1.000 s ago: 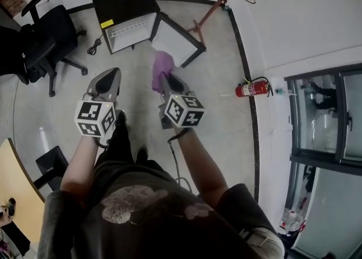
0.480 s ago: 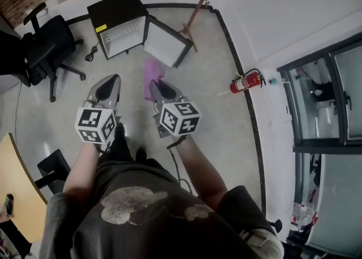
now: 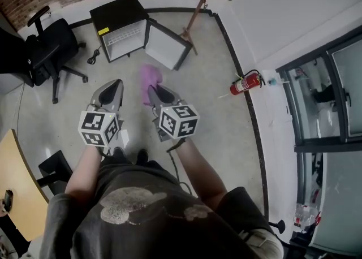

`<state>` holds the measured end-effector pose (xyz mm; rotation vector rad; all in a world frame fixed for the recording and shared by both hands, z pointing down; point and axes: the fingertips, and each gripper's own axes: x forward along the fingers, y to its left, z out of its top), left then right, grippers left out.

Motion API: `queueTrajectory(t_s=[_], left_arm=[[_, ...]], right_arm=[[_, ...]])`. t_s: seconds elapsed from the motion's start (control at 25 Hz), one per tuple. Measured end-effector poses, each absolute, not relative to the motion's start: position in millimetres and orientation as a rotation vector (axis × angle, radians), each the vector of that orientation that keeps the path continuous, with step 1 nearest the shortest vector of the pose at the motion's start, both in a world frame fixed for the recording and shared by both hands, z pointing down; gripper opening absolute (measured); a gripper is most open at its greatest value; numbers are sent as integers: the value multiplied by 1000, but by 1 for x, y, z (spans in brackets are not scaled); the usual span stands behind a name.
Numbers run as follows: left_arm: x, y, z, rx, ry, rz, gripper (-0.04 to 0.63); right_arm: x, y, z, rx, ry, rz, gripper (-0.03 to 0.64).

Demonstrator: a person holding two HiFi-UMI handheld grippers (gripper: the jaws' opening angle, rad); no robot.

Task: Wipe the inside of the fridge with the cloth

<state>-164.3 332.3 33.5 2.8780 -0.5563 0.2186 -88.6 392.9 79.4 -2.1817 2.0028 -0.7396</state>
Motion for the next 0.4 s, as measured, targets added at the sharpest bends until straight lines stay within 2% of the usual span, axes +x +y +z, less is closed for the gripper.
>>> queueTrajectory(t_s=[0.4], left_arm=[[-176,327,38,2862,-559,227,20]], right_arm=[[-109,382,88,-2154,2066,-787,48]])
